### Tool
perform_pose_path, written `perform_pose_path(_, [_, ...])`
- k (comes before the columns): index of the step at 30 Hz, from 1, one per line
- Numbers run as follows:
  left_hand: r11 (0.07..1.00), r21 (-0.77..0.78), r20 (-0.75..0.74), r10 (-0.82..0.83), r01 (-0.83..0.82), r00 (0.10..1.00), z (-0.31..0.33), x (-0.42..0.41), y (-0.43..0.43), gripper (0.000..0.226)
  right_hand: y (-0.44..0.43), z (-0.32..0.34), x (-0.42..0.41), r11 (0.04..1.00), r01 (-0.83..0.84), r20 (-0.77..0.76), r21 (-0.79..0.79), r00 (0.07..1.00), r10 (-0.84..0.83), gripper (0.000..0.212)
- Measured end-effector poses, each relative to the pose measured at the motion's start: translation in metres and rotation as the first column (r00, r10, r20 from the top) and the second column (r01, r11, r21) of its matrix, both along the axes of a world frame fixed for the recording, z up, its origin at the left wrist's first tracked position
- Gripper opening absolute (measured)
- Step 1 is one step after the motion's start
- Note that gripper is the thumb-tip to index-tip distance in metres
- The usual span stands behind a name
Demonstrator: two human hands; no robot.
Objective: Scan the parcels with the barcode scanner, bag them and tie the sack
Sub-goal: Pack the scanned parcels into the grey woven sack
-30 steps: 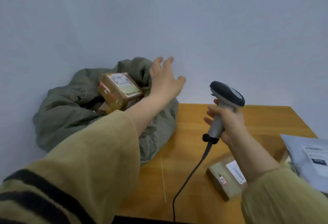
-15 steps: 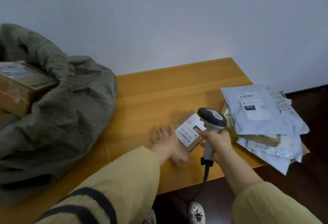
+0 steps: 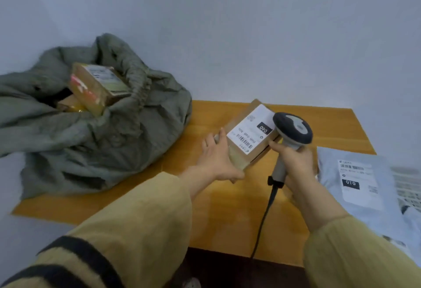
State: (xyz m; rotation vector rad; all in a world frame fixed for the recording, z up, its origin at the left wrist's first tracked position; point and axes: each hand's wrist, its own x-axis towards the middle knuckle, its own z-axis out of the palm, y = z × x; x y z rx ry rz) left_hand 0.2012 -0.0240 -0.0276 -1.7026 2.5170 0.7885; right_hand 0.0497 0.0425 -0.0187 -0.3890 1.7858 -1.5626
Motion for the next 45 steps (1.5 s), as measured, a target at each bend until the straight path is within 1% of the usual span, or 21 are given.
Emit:
perform_pose_path(3, [0.992, -0.102, -0.138, 0.057, -0.072, 0.989, 0.048, 0.016, -0.011, 0.128, -0.023, 0.048, 0.017, 0.975, -0.071, 0.074, -0.212, 0.993, 0.088, 0.027])
perform_pose_path(6, [0.95, -0.227, -0.292, 0.145, -0.216, 0.945, 0.092, 0.047, -0.021, 0.119, -0.047, 0.102, 0.047, 0.913, -0.19, -0.003, -0.362, 0.979, 0.202, 0.025])
perform_pose_path(8, [0.897, -0.302, -0.397, 0.189, -0.322, 0.898, 0.115, 0.072, -0.027, 0.112, -0.065, 0.133, 0.07, 0.856, -0.286, -0.021, -0.432, 0.951, 0.307, 0.025])
perform_pose_path(10, [0.839, -0.349, -0.463, 0.232, -0.416, 0.856, 0.137, 0.099, -0.032, 0.107, -0.081, 0.157, 0.095, 0.807, -0.365, -0.015, -0.465, 0.914, 0.405, 0.027])
perform_pose_path(12, [0.778, -0.37, -0.488, 0.302, -0.508, 0.819, 0.153, 0.128, -0.041, 0.103, -0.094, 0.174, 0.123, 0.78, -0.434, -0.03, -0.45, 0.88, 0.473, 0.037])
perform_pose_path(13, [0.754, -0.351, -0.505, 0.347, -0.555, 0.791, 0.159, 0.143, -0.046, 0.101, -0.1, 0.178, 0.136, 0.77, -0.463, -0.041, -0.439, 0.866, 0.498, 0.042])
perform_pose_path(15, [0.713, -0.244, -0.548, 0.458, -0.657, 0.7, 0.165, 0.171, -0.059, 0.099, -0.108, 0.179, 0.16, 0.75, -0.514, -0.062, -0.417, 0.839, 0.54, 0.043])
perform_pose_path(17, [0.662, -0.133, -0.53, 0.582, -0.738, 0.618, 0.164, 0.198, -0.074, 0.1, -0.113, 0.175, 0.178, 0.741, -0.54, -0.051, -0.4, 0.82, 0.57, 0.041])
perform_pose_path(20, [0.587, -0.084, -0.405, 0.718, -0.805, 0.566, 0.16, 0.232, -0.101, 0.103, -0.117, 0.167, 0.196, 0.747, -0.544, -0.012, -0.383, 0.811, 0.585, 0.033])
perform_pose_path(22, [0.582, -0.035, -0.36, 0.751, -0.813, 0.553, 0.154, 0.246, -0.115, 0.099, -0.118, 0.159, 0.203, 0.759, -0.545, -0.008, -0.356, 0.814, 0.581, 0.029])
perform_pose_path(24, [0.624, 0.01, -0.337, 0.738, -0.782, 0.585, 0.143, 0.255, -0.123, 0.09, -0.118, 0.15, 0.206, 0.772, -0.54, -0.004, -0.335, 0.82, 0.573, 0.026])
perform_pose_path(25, [0.646, 0.005, -0.331, 0.722, -0.764, 0.608, 0.138, 0.257, -0.125, 0.085, -0.117, 0.146, 0.205, 0.778, -0.536, 0.002, -0.328, 0.823, 0.568, 0.025])
perform_pose_path(27, [0.662, -0.06, -0.33, 0.693, -0.747, 0.641, 0.132, 0.256, -0.127, 0.077, -0.115, 0.138, 0.203, 0.792, -0.519, 0.022, -0.322, 0.832, 0.554, 0.025])
perform_pose_path(29, [0.672, -0.161, -0.312, 0.66, -0.723, 0.684, 0.132, 0.244, -0.126, 0.07, -0.111, 0.13, 0.197, 0.816, -0.474, 0.067, -0.33, 0.851, 0.521, 0.026])
perform_pose_path(31, [0.717, -0.291, -0.312, 0.556, -0.634, 0.771, 0.132, 0.221, -0.123, 0.067, -0.107, 0.122, 0.189, 0.85, -0.403, 0.139, -0.338, 0.872, 0.469, 0.027])
perform_pose_path(33, [0.773, -0.395, -0.325, 0.388, -0.496, 0.863, 0.129, 0.189, -0.118, 0.067, -0.099, 0.114, 0.176, 0.885, -0.323, 0.206, -0.334, 0.892, 0.403, 0.028])
perform_pose_path(35, [0.832, -0.418, -0.361, 0.217, -0.365, 0.907, 0.124, 0.15, -0.106, 0.065, -0.088, 0.106, 0.159, 0.917, -0.237, 0.252, -0.323, 0.912, 0.324, 0.032])
perform_pose_path(37, [0.884, -0.389, -0.4, 0.093, -0.261, 0.912, 0.115, 0.111, -0.092, 0.064, -0.073, 0.099, 0.138, 0.942, -0.141, 0.276, -0.305, 0.933, 0.23, 0.032])
perform_pose_path(39, [0.928, -0.33, -0.417, 0.018, -0.171, 0.908, 0.103, 0.073, -0.08, 0.064, -0.054, 0.091, 0.114, 0.961, -0.05, 0.274, -0.27, 0.953, 0.127, 0.029])
perform_pose_path(42, [0.983, -0.182, -0.398, -0.06, -0.015, 0.915, 0.083, 0.021, -0.06, 0.067, -0.019, 0.078, 0.074, 0.978, 0.054, 0.23, -0.201, 0.973, -0.006, 0.02])
perform_pose_path(45, [0.995, -0.022, -0.374, -0.098, 0.096, 0.922, 0.066, -0.026, -0.037, 0.071, 0.023, 0.067, 0.034, 0.984, 0.129, 0.166, -0.123, 0.98, -0.108, 0.013])
